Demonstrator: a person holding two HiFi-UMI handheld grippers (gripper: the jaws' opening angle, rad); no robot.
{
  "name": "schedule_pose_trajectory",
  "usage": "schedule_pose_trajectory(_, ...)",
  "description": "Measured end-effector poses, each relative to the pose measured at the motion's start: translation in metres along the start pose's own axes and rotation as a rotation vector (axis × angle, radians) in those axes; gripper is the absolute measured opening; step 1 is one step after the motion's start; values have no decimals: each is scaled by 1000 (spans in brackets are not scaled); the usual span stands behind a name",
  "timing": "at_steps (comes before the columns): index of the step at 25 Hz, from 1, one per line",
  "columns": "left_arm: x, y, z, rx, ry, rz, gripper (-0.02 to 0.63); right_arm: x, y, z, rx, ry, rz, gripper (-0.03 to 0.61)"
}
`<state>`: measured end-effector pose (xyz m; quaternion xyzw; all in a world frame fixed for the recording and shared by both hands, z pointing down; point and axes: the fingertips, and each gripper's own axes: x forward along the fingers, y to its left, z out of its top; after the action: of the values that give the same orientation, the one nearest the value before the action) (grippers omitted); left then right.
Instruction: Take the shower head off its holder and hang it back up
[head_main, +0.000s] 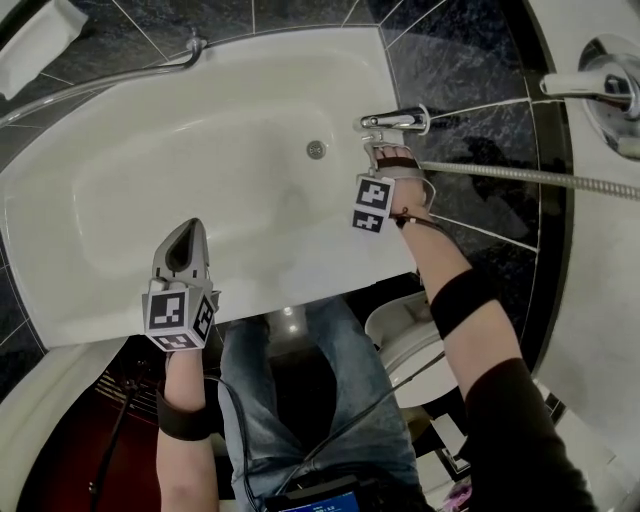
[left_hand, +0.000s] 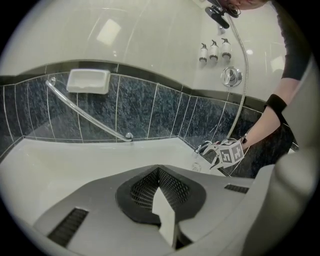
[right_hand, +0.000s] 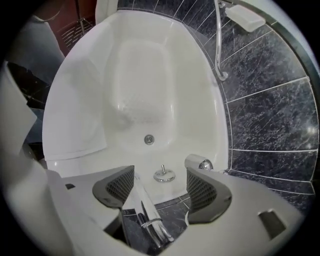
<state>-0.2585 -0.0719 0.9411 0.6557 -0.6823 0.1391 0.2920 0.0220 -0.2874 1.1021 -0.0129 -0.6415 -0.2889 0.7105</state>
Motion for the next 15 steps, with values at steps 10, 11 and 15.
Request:
schedule_pose_trajectory(10,-63,-10,67,22,-33,1,0,-118,-22,29,190,-161,-103,186)
schedule_pose_trajectory(11,-73,-12,76,25,-34,-1,0,-136,-23,31,220,-178,-111,133)
schedule_pose_trajectory(15,-116,-17,122,49,-54,2,0,-215,-44,40,398,-274,-139,29)
